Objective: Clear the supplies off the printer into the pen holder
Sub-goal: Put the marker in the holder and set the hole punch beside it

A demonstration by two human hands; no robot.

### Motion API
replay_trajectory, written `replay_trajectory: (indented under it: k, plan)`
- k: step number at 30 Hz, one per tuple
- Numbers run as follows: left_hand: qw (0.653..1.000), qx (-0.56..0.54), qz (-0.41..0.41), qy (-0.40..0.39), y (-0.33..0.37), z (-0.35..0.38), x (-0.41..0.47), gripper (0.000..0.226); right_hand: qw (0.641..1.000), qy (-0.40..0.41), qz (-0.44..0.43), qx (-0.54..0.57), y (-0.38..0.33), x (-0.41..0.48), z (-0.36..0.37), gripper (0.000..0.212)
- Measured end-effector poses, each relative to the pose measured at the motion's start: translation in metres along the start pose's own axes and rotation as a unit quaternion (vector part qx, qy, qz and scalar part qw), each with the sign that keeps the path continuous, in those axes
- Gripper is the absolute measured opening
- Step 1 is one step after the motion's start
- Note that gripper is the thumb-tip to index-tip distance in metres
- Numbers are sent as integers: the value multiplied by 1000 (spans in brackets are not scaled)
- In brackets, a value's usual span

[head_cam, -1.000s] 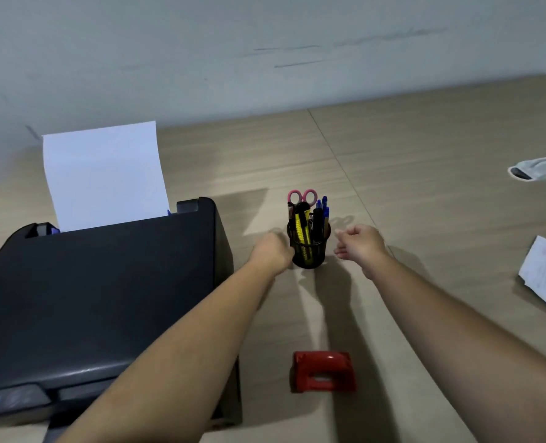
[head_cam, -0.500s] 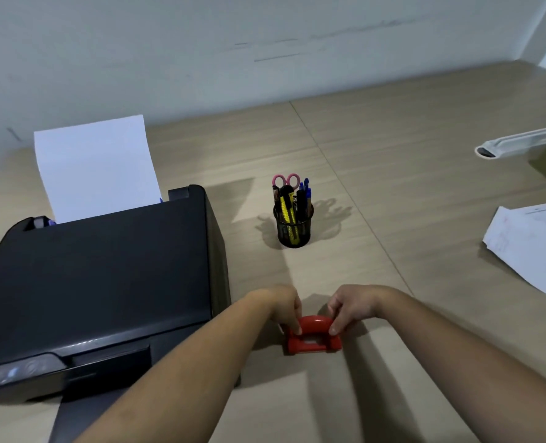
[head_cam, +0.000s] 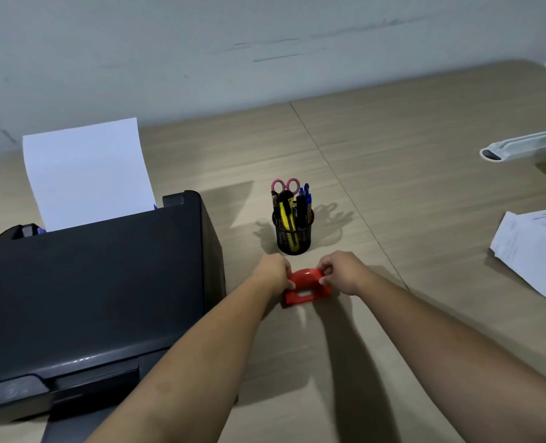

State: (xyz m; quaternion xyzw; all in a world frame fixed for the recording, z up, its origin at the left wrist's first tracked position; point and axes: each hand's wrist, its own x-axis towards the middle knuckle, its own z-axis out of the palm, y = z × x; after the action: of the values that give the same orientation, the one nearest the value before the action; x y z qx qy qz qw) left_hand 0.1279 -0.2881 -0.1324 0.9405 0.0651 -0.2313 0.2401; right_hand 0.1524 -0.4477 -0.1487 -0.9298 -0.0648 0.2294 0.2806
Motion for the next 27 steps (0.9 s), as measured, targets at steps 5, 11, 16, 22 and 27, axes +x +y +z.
replay_trajectory:
  k: [5, 11, 16, 22, 27]
  plan:
    - [999, -32, -18, 17, 0, -2, 9, 28, 1000, 31, 6, -4, -5, 7, 0, 31]
    - [999, -2, -5, 31, 6, -7, 2, 36, 998, 63, 8, 21, -1, 4, 3, 34]
    - [991, 14, 68, 110, 8, -41, -21, 19, 982, 179, -30, 55, -22, -10, -16, 22]
    - [965, 27, 106, 238, -11, -102, -83, 18, 963, 235, -96, 92, -96, -44, -28, 17]
    - [938, 49, 90, 330, -84, -143, -157, 23, 948, 245, -153, 129, -175, -84, -3, 21]
